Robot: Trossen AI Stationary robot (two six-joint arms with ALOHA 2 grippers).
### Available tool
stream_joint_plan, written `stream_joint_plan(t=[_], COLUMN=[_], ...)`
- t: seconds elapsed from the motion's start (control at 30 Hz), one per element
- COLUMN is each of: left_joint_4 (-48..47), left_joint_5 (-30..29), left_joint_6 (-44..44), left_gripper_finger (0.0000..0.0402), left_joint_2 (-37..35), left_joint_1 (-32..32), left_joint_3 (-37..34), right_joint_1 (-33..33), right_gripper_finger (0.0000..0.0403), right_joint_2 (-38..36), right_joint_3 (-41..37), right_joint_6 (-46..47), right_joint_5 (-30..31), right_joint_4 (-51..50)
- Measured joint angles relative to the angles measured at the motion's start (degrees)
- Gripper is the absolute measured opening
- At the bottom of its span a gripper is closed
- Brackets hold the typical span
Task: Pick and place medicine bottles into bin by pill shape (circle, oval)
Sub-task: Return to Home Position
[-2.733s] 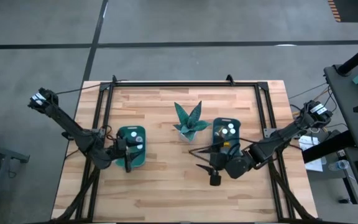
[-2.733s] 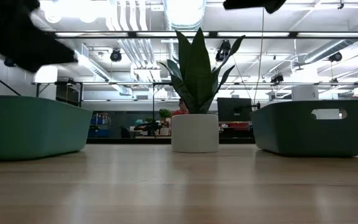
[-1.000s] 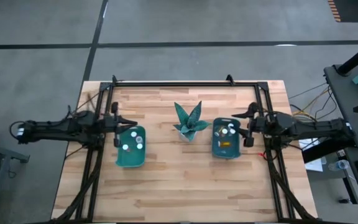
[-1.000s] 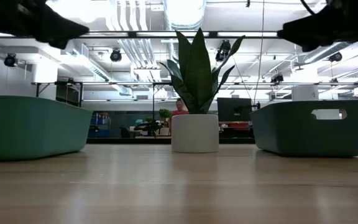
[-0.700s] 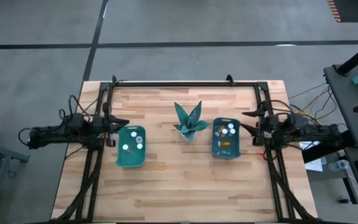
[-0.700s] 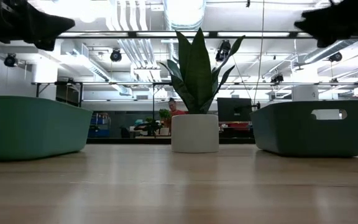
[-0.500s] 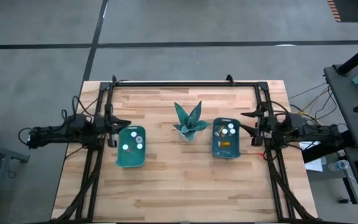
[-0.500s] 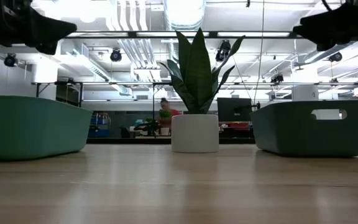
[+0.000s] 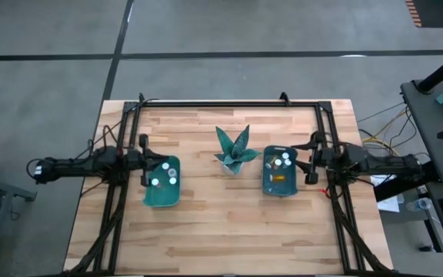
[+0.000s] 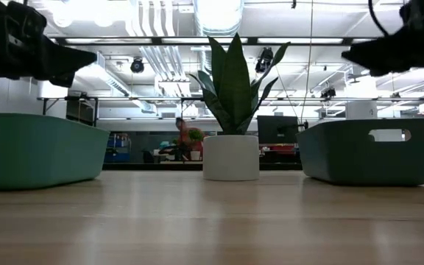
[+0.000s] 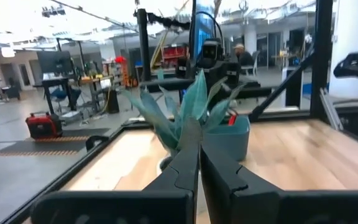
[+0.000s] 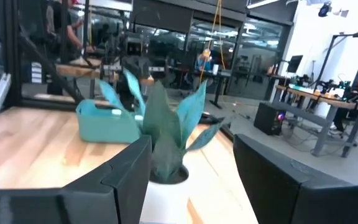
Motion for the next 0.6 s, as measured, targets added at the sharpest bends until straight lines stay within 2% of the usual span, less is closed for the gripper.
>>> stream_joint_plan(t=[0.1, 0.3, 0.43, 0.6], left_joint_4=[-0.9, 0.3, 0.0, -0.1], left_joint_5=[0.1, -0.1, -0.7, -0.7], left_joint_6=[0.0, 0.3, 0.3, 0.3], left_gripper_finger=[0.0000, 0.0000, 0.0000, 0.0000], left_joint_2=[0.9, 1.5, 1.2, 1.3], left_joint_1=[0.0, 0.0, 0.0, 0.0], left_joint_3=[0.0, 0.0, -0.1, -0.1], right_joint_1=[0.0, -0.4, -0.4, -0.4], right_gripper_finger=[0.0214, 0.0188, 0.0176, 0.0174], right_joint_2=[-0.1, 1.1, 1.1, 1.2], right_joint_3=[-4.2, -4.2, -4.2, -4.2], right_joint_6=[-1.5, -0.7, 5.5, 11.4], right_joint_5=[0.0, 2.0, 5.2, 5.5], right_joint_4=[4.3, 4.1, 3.9, 3.7])
